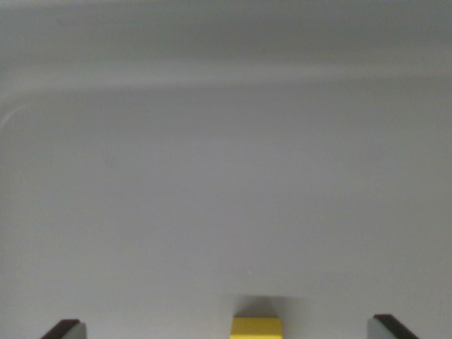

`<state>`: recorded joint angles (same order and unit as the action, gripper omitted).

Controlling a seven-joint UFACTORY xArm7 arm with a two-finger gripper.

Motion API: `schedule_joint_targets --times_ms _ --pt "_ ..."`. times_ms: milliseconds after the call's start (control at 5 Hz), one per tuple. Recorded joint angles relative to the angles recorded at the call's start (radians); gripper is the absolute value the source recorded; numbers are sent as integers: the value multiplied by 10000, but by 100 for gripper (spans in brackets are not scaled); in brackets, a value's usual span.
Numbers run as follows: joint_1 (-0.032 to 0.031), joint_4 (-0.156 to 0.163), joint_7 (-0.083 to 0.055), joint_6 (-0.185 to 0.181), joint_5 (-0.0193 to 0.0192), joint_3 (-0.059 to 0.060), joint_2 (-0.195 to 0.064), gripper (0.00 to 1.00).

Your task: Pick yellow cube

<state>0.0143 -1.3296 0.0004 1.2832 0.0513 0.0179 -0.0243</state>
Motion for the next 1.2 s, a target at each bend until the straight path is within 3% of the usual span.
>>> schedule_joint_targets --times_ms 200,400,600,800,1000,1200 --pt "0 395 -44 -441 25 -2 -71 0" --pt "0 395 -44 -441 25 -2 -71 0" --pt "1 802 -89 -895 52 -4 -144 0" --pt "1 802 -89 -895 52 -4 -144 0" --pt "1 1199 -133 -1339 77 -6 -216 0" --pt "1 1199 -133 -1339 77 -6 -216 0"
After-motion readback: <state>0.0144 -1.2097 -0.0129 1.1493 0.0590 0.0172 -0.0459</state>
